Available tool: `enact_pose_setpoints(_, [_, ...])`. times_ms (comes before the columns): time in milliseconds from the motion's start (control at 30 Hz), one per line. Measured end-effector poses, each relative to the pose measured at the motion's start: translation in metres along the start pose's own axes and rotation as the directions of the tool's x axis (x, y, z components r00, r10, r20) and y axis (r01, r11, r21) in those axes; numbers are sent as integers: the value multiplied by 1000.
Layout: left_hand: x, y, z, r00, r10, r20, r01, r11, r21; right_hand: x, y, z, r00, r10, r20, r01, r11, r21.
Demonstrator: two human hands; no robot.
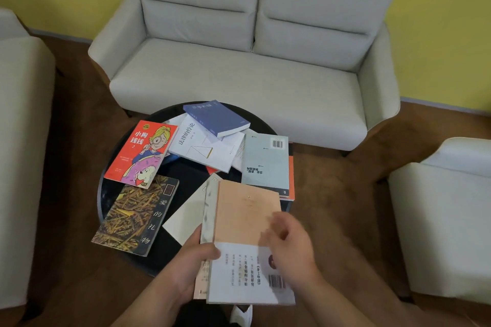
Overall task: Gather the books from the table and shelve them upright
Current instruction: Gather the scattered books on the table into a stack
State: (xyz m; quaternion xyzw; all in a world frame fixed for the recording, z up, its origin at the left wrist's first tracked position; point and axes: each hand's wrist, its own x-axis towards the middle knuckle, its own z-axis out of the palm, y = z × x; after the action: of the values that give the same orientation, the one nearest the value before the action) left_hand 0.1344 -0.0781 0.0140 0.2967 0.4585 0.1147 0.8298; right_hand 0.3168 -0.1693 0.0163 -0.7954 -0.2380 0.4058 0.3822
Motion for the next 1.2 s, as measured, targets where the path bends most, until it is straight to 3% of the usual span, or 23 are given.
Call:
enact_pose_setpoints(67, [6,-4,-2,999,-45,13,45,999,12,4,9,-10,983,182,17,-181,956,230])
enact_pose_setpoints(167, [17,-9,4,996,-85,36,81,991,105,4,23,-21,829,395,396,-557,641,527])
enact_pose_setpoints(233, [26,-12,12,994,-107,2,105,980,170,4,38,-28,786,408,464,-618,520,590])
enact_pose_setpoints(333, [40,-19,27,990,-128,-54,138,927,349,8,61,-26,775,470,421,-624,467,627])
enact_pose_setpoints(433, [57,-24,21,993,-75,-91,117,749,652,14,79,-12,758,530,380,-636,474,609])
enact_pose_setpoints(500, [69,-18,6,991,0,-131,101,636,765,19,87,-2,769,546,331,-616,497,611])
enact_pose_setpoints(567, [80,-5,-18,955,192,-227,101,511,854,21,94,10,811,525,259,-555,549,625])
enact_pose_setpoints(633, [94,12,-46,865,421,-274,108,377,920,23,98,18,850,485,205,-495,604,624])
enact_pose_setpoints(667, [102,20,-60,848,459,-264,127,308,943,23,100,21,856,480,194,-484,611,626])
enact_pose_setpoints(767, [120,29,-85,914,299,-276,233,171,957,26,104,25,851,471,234,-498,578,646])
enact_pose_setpoints(1000, [133,27,-89,889,276,-365,338,140,931,35,109,22,762,528,375,-625,448,639])
enact_pose_setpoints(1200, [124,43,-78,894,282,-348,273,273,922,43,111,20,768,492,410,-637,520,569])
